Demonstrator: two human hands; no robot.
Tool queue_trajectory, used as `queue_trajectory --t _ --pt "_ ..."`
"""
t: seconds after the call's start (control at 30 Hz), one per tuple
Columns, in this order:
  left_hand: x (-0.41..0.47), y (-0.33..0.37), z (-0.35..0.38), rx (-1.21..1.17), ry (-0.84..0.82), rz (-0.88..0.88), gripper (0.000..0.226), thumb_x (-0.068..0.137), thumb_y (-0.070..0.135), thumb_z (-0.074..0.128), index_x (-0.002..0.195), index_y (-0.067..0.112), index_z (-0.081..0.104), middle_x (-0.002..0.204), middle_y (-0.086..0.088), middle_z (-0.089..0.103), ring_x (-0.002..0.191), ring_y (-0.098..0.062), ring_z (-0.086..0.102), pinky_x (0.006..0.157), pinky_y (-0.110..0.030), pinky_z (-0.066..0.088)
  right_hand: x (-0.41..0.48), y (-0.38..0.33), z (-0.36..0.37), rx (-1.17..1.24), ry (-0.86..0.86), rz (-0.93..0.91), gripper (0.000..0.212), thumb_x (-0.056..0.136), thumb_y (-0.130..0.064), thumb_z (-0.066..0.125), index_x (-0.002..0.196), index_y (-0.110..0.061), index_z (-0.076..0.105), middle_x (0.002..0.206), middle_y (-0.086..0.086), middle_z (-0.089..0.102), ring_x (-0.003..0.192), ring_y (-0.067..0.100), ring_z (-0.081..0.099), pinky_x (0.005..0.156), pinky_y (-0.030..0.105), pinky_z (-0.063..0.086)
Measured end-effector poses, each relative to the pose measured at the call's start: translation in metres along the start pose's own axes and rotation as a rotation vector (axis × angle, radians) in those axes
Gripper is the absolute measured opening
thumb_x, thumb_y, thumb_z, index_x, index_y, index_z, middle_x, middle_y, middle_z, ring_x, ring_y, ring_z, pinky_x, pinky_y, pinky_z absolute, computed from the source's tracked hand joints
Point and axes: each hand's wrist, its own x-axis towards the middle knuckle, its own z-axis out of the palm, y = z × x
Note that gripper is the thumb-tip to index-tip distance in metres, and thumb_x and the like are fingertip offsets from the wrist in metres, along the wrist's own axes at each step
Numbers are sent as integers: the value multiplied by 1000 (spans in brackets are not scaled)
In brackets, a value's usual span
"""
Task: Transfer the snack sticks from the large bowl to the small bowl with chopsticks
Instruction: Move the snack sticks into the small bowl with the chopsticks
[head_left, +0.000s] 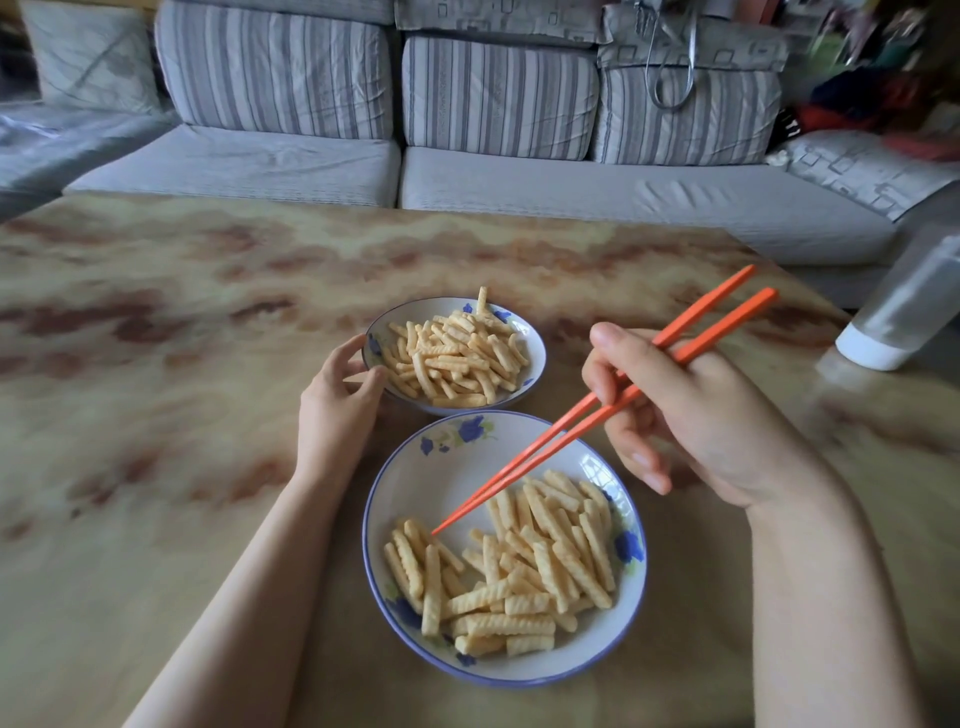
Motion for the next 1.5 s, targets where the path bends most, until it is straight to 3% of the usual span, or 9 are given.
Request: queue_trajectory --t 0.3,0.43,0.53,0.67,0.77,0.9,1.0,1.27,1.5 --pt "1 -1 0 -7 -1 7 42 89 18 57 129 28 58 102 4 68 73 -17 66 73 -27 52 0 0 2 -23 -30 9 40 94 -37 44 63 -12 51 36 6 40 26 19 33 33 18 28" --pt "2 -1 0 7 2 8 42 89 18 57 130 28 58 103 5 68 77 -17 67 64 -14 48 1 2 2 -26 16 23 43 98 -34 42 62 -12 51 36 6 40 27 19 33 34 18 28" --pt "1 -1 0 3 2 11 42 89 18 57 130 27 57 103 5 68 70 -14 65 55 -5 43 4 4 3 -16 116 11 43 100 -32 41 63 -11 49 36 6 39 27 20 33 34 18 28" --pt "0 0 0 12 1 12 42 89 18 57 130 27 57 103 5 69 67 -9 64 58 -7 44 8 5 1 89 271 -30 44 101 -27 41 60 -12 47 40 6 37 27 19 32 33 17 27" --pt "0 1 -1 24 6 18 41 89 17 57 128 28 58 99 6 68 60 3 61 60 -5 44 13 7 1 201 394 -79 46 102 -23 41 57 -16 48 45 6 39 27 18 32 35 18 26" --pt "-2 2 -1 8 1 16 43 88 17 56 130 27 57 99 5 68 66 -10 65 76 -26 51 20 11 4 338 616 -148 41 101 -18 42 60 -13 46 47 -4 48 29 15 34 36 20 25" --pt "-1 0 0 8 -1 20 43 88 17 56 130 27 57 101 3 69 67 -15 66 75 -28 51 27 16 12 347 719 -145 39 101 -20 41 63 -13 45 41 -5 46 29 15 36 35 20 26" --pt "-1 1 0 13 -1 16 43 88 18 57 130 27 58 102 3 68 69 -15 66 78 -30 51 38 33 26 174 650 -69 43 102 -28 41 63 -13 52 35 2 45 28 18 37 34 20 28" --pt "-1 2 -1 9 4 9 42 88 18 57 129 27 58 101 6 68 66 -9 64 77 -29 50 29 20 12 201 597 -138 42 102 -28 39 64 -13 50 34 1 40 27 19 33 36 19 24"
